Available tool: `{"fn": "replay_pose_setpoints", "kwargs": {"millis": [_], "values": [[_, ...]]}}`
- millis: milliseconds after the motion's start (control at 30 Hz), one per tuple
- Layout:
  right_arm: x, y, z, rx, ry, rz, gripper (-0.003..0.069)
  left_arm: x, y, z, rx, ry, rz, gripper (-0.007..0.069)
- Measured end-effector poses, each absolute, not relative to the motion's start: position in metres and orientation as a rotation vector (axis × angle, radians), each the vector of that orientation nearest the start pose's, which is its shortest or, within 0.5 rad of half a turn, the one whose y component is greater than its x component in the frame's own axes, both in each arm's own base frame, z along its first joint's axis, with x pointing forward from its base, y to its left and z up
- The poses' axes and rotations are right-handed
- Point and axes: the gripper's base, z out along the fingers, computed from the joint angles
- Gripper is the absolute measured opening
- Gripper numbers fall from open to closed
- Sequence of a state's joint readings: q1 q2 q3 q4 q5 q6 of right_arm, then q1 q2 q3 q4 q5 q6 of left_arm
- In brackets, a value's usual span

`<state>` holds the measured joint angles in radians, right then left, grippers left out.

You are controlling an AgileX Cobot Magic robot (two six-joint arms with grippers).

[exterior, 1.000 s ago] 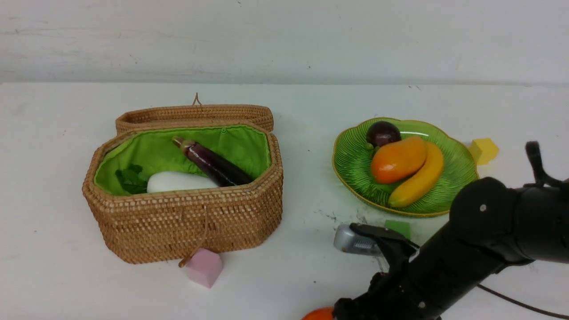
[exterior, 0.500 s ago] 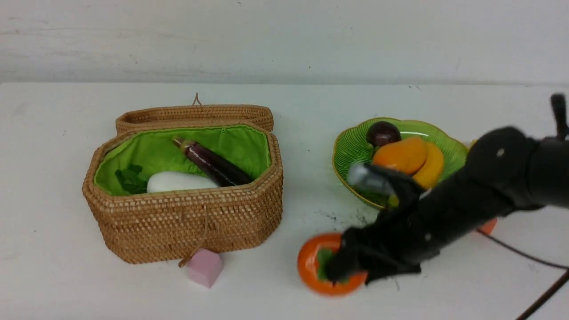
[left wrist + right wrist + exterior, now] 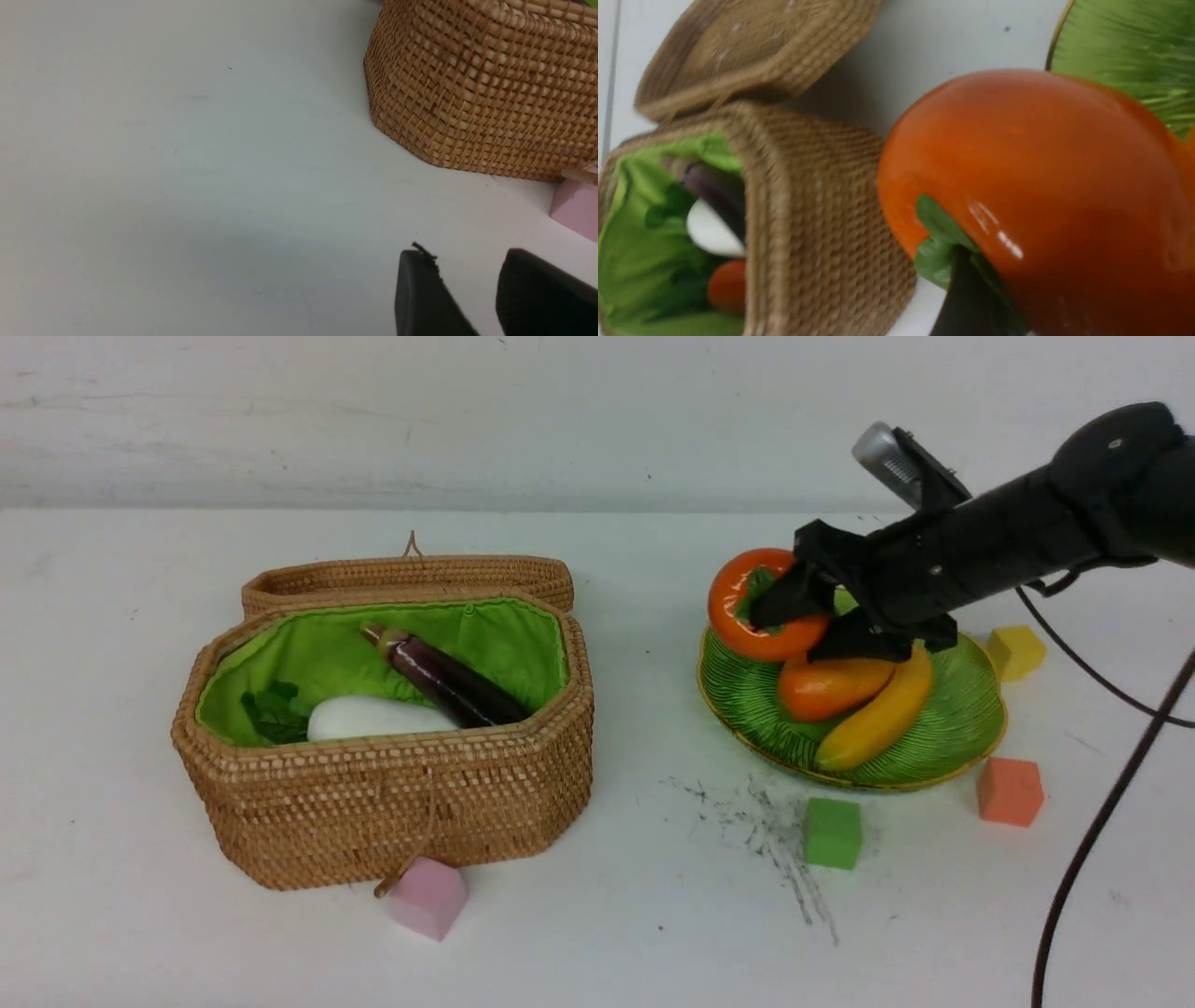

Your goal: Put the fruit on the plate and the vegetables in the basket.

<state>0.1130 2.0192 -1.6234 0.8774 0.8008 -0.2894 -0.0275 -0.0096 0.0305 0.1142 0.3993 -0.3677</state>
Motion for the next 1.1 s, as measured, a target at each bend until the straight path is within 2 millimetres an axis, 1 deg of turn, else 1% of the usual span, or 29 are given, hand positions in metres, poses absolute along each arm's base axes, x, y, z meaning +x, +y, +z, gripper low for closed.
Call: {"fn": "replay_pose_setpoints", "kwargs": {"millis": [33,133,300,367,467,500,533,600,700,800,833,867,933,967,1000,1033,1067,1100], "values": [[0.45,0.101,0.238,0.153,2.5,0.943,0.0503,0.052,0.003,0.168,-0.253,1.887,-0.155,0.0239],[0.457,0.1,0.231,0.204,2.512,0.928,0.0503,0.052,0.003,0.168,-0.253,1.887,-0.155,0.0239],[0.459,0.1,0.234,0.205,2.502,0.909,0.0504,0.052,0.003,0.168,-0.253,1.887,-0.155,0.0239],[0.46,0.1,0.236,0.203,2.497,0.909,0.0527,0.052,0.003,0.168,-0.253,1.887,-0.155,0.0239],[0.459,0.101,0.236,0.192,2.508,0.917,0.062,0.052,0.003,0.168,-0.253,1.887,-0.155,0.0239],[0.459,0.101,0.237,0.188,2.51,0.918,0.0631,0.052,0.003,0.168,-0.253,1.887,-0.155,0.0239],[0.457,0.101,0.24,0.158,2.512,0.912,0.0666,0.052,0.003,0.168,-0.253,1.887,-0.155,0.0239],[0.456,0.1,0.245,0.137,2.508,0.893,0.068,0.052,0.003,0.168,-0.253,1.887,-0.155,0.0239],[0.452,0.098,0.259,0.095,2.487,0.857,0.0676,0.052,0.003,0.168,-0.253,1.887,-0.155,0.0239],[0.441,0.095,0.284,-0.006,2.461,0.797,0.0631,0.052,0.003,0.168,-0.253,1.887,-0.155,0.0239],[0.434,0.094,0.295,-0.069,2.453,0.766,0.06,0.052,0.003,0.168,-0.253,1.887,-0.155,0.0239],[0.425,0.092,0.311,-0.138,2.439,0.734,0.0569,0.052,0.003,0.168,-0.253,1.887,-0.155,0.0239],[0.409,0.09,0.334,-0.213,2.417,0.695,0.0511,0.052,0.003,0.168,-0.253,1.887,-0.155,0.0239],[0.396,0.087,0.353,-0.26,2.403,0.66,0.0458,0.052,0.003,0.168,-0.253,1.887,-0.155,0.0239],[0.391,0.086,0.358,-0.275,2.399,0.647,0.0449,0.052,0.003,0.168,-0.253,1.887,-0.155,0.0239],[0.371,0.082,0.381,-0.32,2.382,0.59,0.0354,0.052,0.003,0.168,-0.253,1.887,-0.155,0.0239],[0.371,0.081,0.381,-0.322,2.388,0.584,0.0343,0.052,0.003,0.168,-0.253,1.887,-0.155,0.0239],[0.352,0.076,0.401,-0.328,2.364,0.533,0.0273,0.052,0.003,0.168,-0.253,1.887,-0.155,0.0239]]}}
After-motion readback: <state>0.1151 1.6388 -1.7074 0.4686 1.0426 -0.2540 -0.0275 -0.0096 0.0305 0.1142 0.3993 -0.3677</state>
